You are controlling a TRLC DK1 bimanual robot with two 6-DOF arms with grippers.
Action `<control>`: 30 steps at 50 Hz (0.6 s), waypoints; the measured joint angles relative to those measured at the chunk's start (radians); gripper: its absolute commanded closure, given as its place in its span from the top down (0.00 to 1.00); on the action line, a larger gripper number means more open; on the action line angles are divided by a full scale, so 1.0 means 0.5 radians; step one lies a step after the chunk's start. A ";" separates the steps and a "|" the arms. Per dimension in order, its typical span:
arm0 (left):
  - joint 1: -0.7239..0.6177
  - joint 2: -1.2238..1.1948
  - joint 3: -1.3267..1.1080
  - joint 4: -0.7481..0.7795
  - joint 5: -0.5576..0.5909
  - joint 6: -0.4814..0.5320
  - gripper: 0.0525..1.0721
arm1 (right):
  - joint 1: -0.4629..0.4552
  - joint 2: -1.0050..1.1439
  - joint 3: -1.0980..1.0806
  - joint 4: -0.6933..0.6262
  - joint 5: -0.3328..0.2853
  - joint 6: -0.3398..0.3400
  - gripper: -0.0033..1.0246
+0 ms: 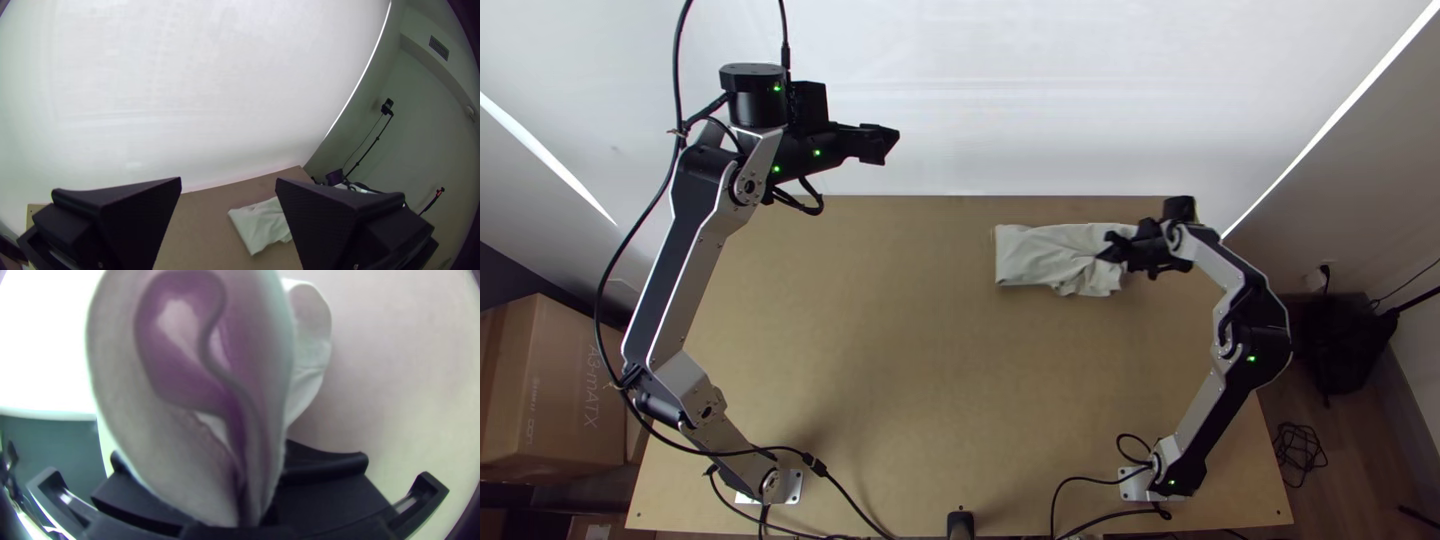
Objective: Fold the t-shirt
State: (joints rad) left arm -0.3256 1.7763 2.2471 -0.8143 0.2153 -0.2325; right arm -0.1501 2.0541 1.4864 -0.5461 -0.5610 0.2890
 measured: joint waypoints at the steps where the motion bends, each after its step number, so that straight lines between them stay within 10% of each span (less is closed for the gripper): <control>1: 0.004 -0.005 0.000 0.000 -0.008 0.001 0.96 | -0.040 0.009 0.016 -0.001 0.007 0.014 0.02; 24: 0.306 -0.132 -0.008 -0.012 -0.036 0.004 0.96 | -0.517 0.083 0.137 0.001 0.221 0.141 0.03; 26: 0.323 -0.150 -0.019 -0.014 -0.035 0.010 0.96 | -0.549 0.083 0.137 0.001 0.227 0.142 0.26; 29: 0.342 -0.169 -0.036 -0.016 -0.035 0.010 0.96 | -0.587 0.083 0.137 0.000 0.227 0.140 0.95; 30: 0.347 -0.178 -0.042 -0.015 -0.035 0.010 0.96 | -0.597 0.082 0.137 -0.001 0.230 0.137 0.97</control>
State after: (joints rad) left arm -0.1520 1.6875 2.2261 -0.8219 0.1978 -0.2276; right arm -0.4488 2.0949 1.5551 -0.5465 -0.4461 0.3576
